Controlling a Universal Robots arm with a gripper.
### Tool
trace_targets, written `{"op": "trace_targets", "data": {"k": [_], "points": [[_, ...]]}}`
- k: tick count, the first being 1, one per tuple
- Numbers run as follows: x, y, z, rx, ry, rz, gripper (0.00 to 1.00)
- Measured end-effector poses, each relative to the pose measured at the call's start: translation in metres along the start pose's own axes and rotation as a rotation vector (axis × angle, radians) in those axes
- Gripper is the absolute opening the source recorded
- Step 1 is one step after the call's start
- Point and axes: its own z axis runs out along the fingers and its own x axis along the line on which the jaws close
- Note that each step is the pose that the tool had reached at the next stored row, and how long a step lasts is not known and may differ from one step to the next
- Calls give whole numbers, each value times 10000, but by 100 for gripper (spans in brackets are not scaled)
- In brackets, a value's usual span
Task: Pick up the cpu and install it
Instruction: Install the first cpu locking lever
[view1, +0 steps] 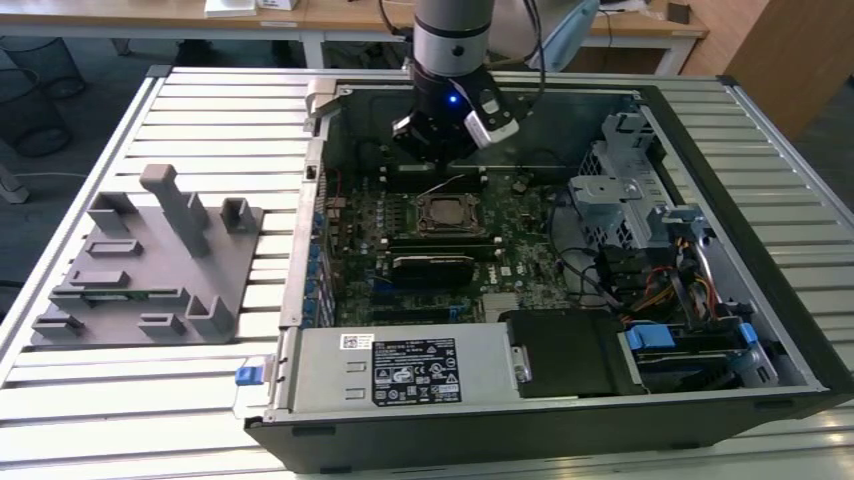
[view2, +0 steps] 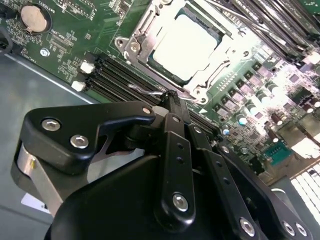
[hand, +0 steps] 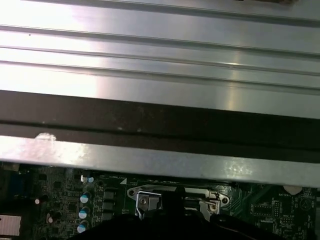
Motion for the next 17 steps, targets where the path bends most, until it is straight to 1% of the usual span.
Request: {"op": "trace_targets", "data": {"k": [4, 9, 15, 17], "points": [[-12, 18, 27, 2, 2, -8, 11], [-71, 30, 47, 0, 1, -10, 11], [-125, 27, 62, 0, 3, -10, 11], [-133, 28, 70, 0, 3, -10, 11]]}}
